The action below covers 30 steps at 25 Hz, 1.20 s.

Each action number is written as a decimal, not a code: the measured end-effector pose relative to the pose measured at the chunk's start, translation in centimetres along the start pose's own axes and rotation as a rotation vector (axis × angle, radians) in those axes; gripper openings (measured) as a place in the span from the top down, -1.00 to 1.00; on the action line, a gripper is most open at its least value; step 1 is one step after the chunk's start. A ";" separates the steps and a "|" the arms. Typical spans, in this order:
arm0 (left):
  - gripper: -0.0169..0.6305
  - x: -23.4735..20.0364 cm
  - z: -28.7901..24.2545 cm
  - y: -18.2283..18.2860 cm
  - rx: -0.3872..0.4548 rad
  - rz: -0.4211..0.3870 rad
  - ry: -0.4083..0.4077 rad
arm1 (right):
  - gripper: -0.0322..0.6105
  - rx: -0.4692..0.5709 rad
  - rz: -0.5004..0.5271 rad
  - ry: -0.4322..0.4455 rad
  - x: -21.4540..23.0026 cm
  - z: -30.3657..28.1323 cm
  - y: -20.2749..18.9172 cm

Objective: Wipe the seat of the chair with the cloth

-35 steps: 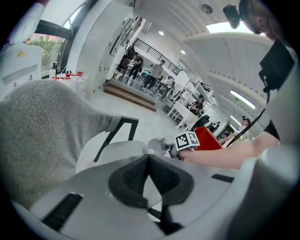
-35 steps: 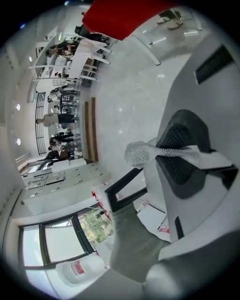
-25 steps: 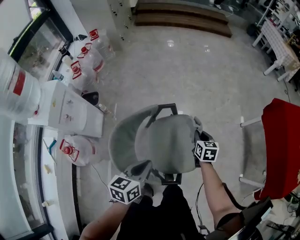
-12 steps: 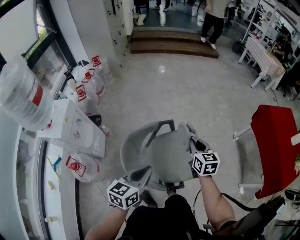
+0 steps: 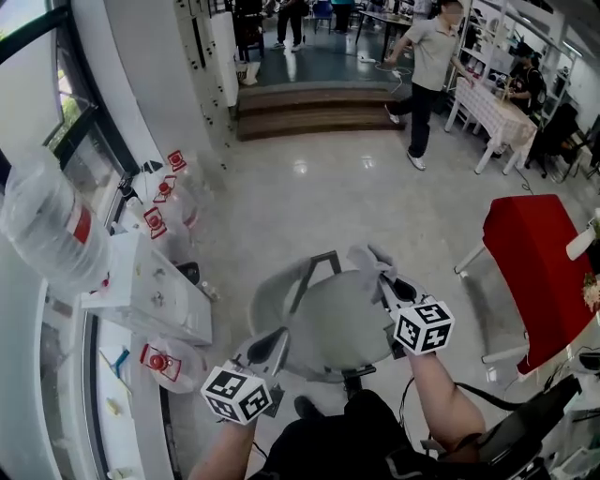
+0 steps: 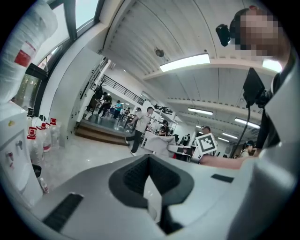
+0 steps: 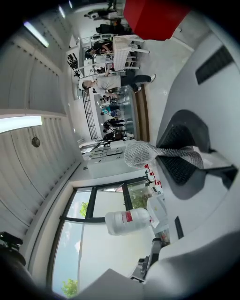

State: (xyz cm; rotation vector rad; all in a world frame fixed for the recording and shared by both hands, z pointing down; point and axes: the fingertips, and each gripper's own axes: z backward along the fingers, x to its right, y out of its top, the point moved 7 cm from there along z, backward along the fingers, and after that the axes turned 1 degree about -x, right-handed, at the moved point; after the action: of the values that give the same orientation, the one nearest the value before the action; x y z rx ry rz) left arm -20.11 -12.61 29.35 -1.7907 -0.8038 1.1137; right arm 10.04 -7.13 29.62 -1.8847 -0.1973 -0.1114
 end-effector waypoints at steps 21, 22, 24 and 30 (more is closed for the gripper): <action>0.93 2.9 -0.2 5.4 0.202 -0.086 0.305 | 0.80 0.112 0.100 0.118 -0.6 6.5 4.1; 0.93 2.9 -0.4 5.4 0.200 -0.084 0.311 | 0.80 0.116 0.107 0.123 -0.5 6.6 4.3; 0.93 3.2 -0.8 5.4 0.202 -0.085 0.319 | 0.80 0.122 0.120 0.132 -0.4 6.6 4.6; 0.93 4.6 -2.0 5.8 0.210 -0.091 0.324 | 0.80 0.139 0.127 0.158 0.1 6.9 5.4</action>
State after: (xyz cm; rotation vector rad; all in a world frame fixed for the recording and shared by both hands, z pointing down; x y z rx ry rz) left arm -15.96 -11.83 22.94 -1.6816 -0.5471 0.7903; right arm 11.04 -2.26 22.43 -1.7364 0.0232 -0.1556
